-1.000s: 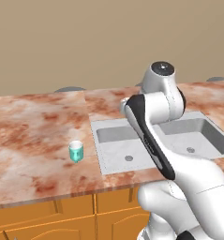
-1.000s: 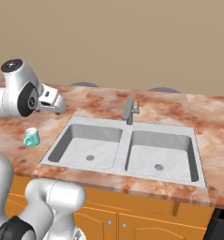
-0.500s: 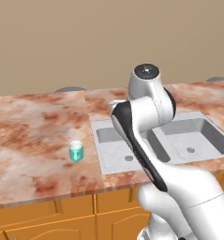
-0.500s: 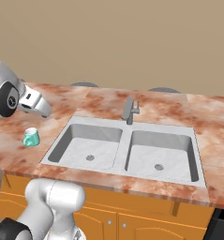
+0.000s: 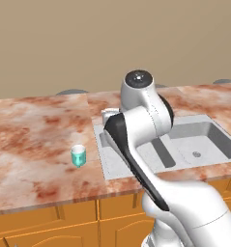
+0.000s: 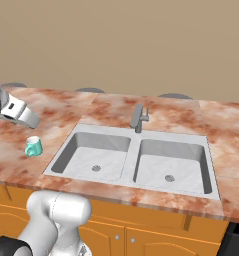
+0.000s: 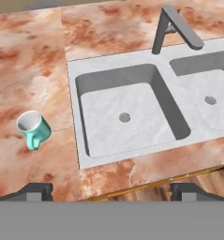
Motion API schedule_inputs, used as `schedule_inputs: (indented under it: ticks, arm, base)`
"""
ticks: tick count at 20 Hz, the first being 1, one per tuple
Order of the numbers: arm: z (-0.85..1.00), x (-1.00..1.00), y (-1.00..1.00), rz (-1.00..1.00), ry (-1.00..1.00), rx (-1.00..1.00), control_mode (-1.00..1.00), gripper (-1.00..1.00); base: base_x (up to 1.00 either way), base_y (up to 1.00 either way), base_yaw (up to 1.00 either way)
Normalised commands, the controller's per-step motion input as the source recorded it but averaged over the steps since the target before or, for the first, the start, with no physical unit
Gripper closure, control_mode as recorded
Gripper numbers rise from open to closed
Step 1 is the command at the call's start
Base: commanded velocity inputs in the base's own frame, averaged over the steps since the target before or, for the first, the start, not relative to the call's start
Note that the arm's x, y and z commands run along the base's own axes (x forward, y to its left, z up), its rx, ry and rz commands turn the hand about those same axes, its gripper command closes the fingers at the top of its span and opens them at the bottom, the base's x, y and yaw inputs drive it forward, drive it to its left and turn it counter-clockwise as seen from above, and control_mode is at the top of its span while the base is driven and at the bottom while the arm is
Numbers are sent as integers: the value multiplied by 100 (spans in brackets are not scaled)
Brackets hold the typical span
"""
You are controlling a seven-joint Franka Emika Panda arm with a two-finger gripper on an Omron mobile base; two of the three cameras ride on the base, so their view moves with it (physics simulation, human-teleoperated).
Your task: Place the cup in the left basin and the mug in the right basin of the sink.
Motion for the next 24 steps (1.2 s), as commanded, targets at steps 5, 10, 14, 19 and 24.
schedule_inputs:
  ticks: [5, 10, 14, 19, 24]
  arm:
    - [0, -24, 39, -1, -8, 0, -100, -100]
    - [0, -19, 43, -5, -11, 0, -100, -100]
    - [0, -18, 41, -1, -2, 0, -100, -100]
    - [2, -10, 39, 0, -3, 0, -100, -100]
    - [8, -10, 34, 2, 1, 0, -100, -100]
  base:
    - [0, 0, 0]
    - [0, 0, 0]
    - [0, 0, 0]
    - [0, 0, 0]
    - [0, 0, 0]
